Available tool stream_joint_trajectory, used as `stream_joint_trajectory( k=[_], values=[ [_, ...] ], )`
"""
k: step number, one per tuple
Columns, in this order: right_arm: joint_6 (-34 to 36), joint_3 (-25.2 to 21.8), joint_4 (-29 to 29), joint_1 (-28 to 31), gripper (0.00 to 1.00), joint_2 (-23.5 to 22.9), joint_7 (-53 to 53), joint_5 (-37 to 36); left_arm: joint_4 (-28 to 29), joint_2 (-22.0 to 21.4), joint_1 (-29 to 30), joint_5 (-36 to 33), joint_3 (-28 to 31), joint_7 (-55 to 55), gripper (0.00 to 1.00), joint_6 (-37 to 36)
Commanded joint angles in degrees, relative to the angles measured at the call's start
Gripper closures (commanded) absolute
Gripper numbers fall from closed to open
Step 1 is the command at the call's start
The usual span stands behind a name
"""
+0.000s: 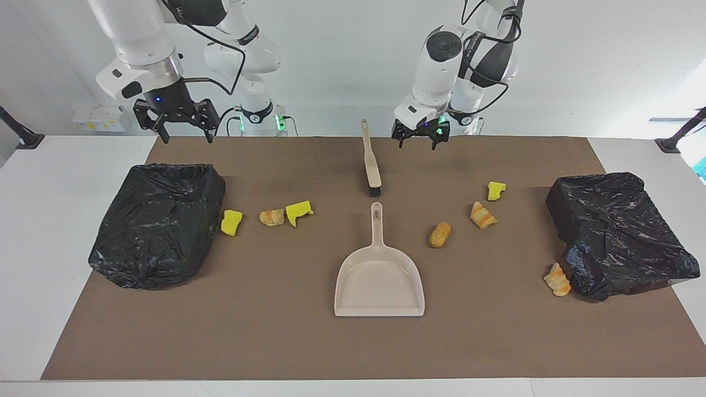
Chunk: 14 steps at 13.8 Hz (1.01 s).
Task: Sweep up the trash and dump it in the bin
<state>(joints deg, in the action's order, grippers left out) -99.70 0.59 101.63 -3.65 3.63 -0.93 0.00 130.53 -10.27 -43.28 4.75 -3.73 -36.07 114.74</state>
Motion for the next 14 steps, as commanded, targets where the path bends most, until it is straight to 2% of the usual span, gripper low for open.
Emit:
stream_joint_trajectory(
  k=[1,4,7,10,13,14],
  values=[
    [-5.1,0.0,1.9,-0.6,0.0,-2.7,1.5,4.8,4.3,0.1,-6.3,0.7,1.1,-6.5,0.0,5.2],
    [-7.0,0.1,0.8,-3.9,0.0,-5.6,6.6,6.1,5.6,2.3,-11.1,4.8,1.1,-14.6,0.0,8.9],
    [-8.8,0.1,-0.5,-6.6,0.0,-8.8,12.7,5.1,8.2,2.6,-15.7,5.3,1.1,-15.3,0.0,13.5],
    [-10.3,0.1,-1.6,-9.9,0.0,-10.9,17.3,4.8,8.3,4.3,-15.2,5.5,1.1,-14.6,0.0,14.8],
    [-11.7,0.1,-2.4,-13.0,0.0,-12.1,22.1,4.9,8.2,10.4,-17.7,6.1,1.1,-15.9,0.0,17.4],
    [-11.8,0.1,-2.3,-13.0,0.0,-12.5,22.2,4.9,7.8,10.6,-17.9,6.1,1.1,-16.0,0.0,17.7]
  ],
)
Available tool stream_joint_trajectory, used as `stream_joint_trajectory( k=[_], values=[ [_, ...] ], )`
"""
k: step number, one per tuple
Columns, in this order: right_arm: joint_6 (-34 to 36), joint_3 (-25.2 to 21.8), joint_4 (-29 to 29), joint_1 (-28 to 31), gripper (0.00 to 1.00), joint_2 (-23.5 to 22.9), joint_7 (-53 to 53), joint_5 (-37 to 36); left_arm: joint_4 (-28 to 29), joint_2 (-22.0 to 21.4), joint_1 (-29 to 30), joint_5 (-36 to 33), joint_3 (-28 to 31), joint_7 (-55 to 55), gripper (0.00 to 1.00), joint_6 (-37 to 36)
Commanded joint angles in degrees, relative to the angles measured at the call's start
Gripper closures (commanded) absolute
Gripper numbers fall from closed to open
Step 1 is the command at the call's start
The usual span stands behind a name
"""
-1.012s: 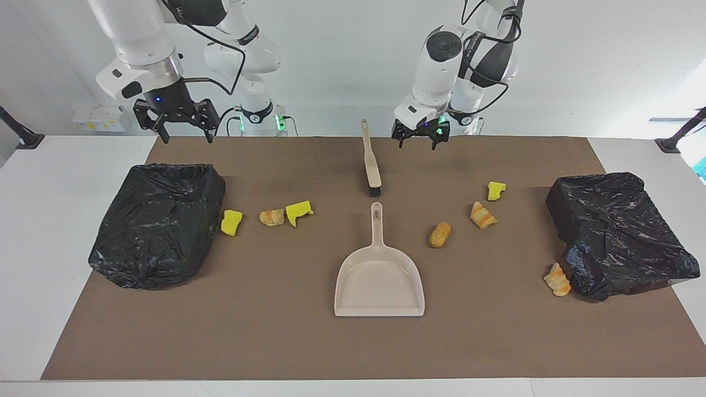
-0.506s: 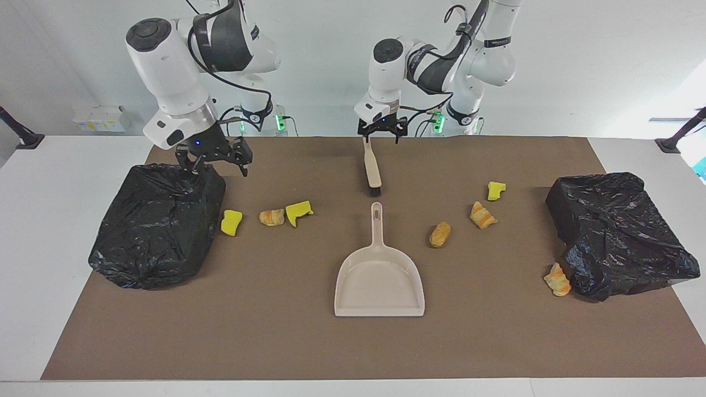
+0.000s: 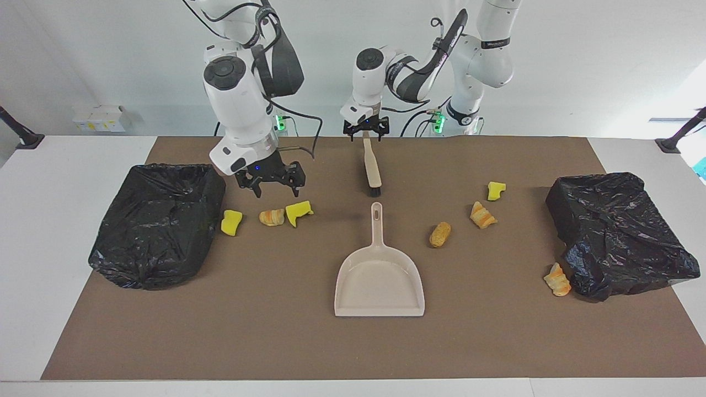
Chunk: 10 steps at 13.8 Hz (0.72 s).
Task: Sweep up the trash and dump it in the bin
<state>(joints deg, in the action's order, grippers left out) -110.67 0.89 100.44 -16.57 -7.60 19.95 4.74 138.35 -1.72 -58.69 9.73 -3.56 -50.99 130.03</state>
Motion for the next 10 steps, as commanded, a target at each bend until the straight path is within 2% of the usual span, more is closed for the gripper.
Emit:
stream_joint_trajectory(
  k=[1,8,9,10],
  values=[
    [-0.9,-0.2,-1.0,-0.2,0.0,-1.4,1.3,0.1,-0.4,1.5,-2.1,1.2,1.0,-1.0,0.0,2.2],
    [-2.7,-0.2,-1.3,-0.4,0.0,-1.8,1.0,-0.4,-0.5,-3.5,-1.6,1.2,1.6,-0.9,0.0,-1.7],
    [-2.7,-0.2,-1.3,-0.4,0.0,-1.8,1.0,-0.4,-0.5,-3.8,-0.6,1.2,1.6,-0.5,0.03,-3.2],
    [-2.7,-0.2,-1.3,-0.4,0.0,-1.8,0.9,-0.4,-0.5,-4.3,-0.3,1.2,1.6,-0.6,0.2,-4.5]
  ],
)
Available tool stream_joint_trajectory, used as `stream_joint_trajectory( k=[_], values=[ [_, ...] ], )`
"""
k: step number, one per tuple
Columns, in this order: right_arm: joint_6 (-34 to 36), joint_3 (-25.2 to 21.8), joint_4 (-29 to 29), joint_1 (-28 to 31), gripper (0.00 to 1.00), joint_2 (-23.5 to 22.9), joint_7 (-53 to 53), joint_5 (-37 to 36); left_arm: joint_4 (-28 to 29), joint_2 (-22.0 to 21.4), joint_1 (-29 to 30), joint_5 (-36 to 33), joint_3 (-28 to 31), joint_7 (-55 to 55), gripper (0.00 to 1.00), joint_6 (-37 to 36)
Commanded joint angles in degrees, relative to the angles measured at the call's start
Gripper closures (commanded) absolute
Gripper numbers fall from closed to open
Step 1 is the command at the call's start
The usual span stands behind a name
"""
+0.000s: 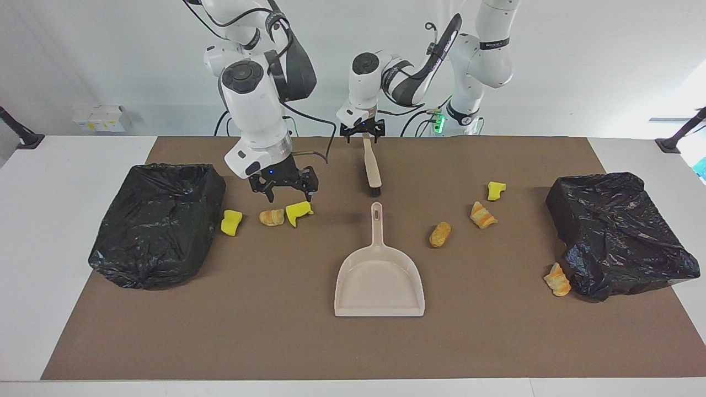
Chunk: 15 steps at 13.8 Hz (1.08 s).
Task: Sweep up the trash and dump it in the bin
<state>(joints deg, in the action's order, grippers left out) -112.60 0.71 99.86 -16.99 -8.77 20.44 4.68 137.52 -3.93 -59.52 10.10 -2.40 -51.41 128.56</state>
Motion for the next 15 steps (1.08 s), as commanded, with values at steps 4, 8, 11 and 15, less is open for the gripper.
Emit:
stream_joint_trajectory(
  k=[4,8,11,15],
  values=[
    [-0.9,0.0,-0.7,0.0,0.0,-0.9,0.2,-0.3,0.2,-2.2,0.5,0.8,0.5,-0.4,0.7,-4.8],
    [-0.7,0.0,-0.8,-0.2,0.0,-0.8,0.2,-0.5,0.2,-2.7,1.0,0.8,0.6,0.0,1.0,-5.8],
    [-1.4,0.1,-1.6,-0.8,0.0,-1.0,0.8,-0.5,-1.8,-5.0,5.6,0.7,0.6,0.5,1.0,-14.2],
    [-4.5,0.0,-2.0,-4.2,0.0,-4.0,2.7,-0.7,-3.9,-9.2,11.9,-0.7,0.6,0.2,1.0,-26.6]
  ],
)
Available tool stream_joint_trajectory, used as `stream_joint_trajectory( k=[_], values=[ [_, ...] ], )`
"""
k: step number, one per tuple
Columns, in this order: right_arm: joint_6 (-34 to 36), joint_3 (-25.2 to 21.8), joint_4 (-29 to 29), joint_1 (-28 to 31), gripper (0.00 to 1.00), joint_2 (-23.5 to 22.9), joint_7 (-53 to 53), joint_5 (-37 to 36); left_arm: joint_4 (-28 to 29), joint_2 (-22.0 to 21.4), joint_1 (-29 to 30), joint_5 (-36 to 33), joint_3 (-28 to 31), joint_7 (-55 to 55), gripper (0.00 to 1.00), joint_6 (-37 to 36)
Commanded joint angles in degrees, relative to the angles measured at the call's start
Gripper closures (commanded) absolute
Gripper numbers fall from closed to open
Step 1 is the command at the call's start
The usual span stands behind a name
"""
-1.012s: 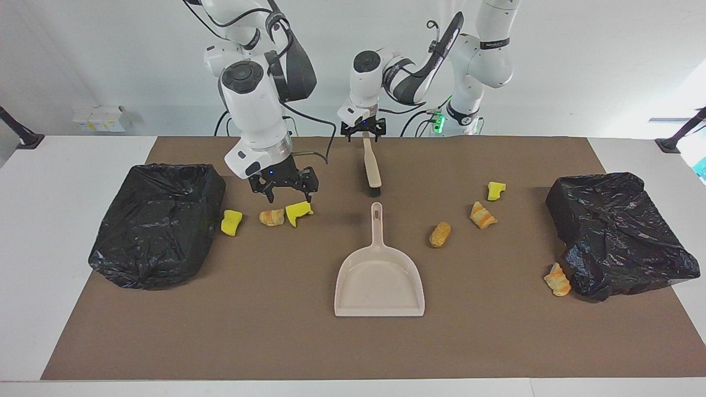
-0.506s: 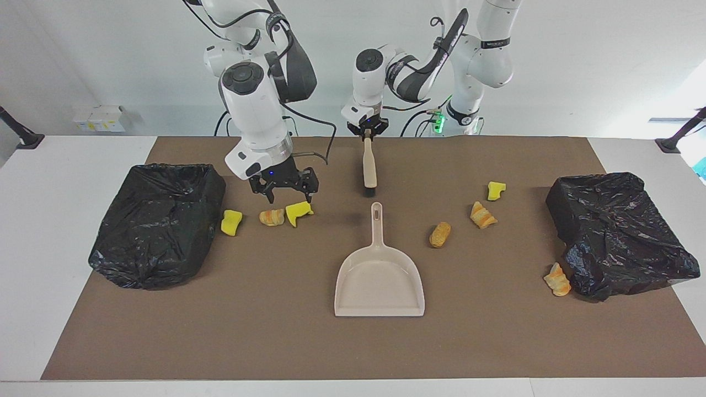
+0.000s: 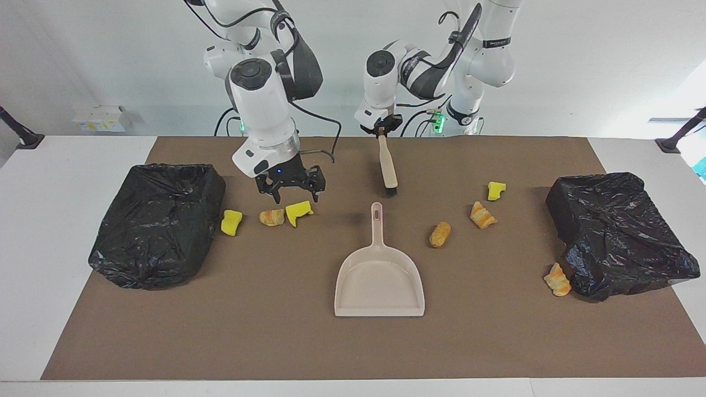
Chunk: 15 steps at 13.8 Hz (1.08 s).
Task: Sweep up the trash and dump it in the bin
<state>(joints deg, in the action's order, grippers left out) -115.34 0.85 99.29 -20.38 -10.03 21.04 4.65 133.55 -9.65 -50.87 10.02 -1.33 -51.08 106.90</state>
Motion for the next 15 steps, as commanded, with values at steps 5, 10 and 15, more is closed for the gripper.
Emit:
stream_joint_trajectory(
  k=[5,10,15],
  values=[
    [-7.4,-0.3,-7.6,-8.2,0.0,-12.0,11.5,-5.2,-0.1,-8.8,16.0,-4.6,-0.5,0.3,1.0,-14.1],
    [-12.2,-0.1,-10.0,-13.8,0.19,-17.8,17.6,-12.5,-0.6,-8.7,22.7,-9.6,-0.5,3.4,1.0,-19.4],
    [-14.1,-0.1,-8.7,-15.6,0.22,-18.4,18.2,-12.7,-0.5,-8.5,31.9,-12.6,-0.5,5.5,1.0,-21.8]
  ],
)
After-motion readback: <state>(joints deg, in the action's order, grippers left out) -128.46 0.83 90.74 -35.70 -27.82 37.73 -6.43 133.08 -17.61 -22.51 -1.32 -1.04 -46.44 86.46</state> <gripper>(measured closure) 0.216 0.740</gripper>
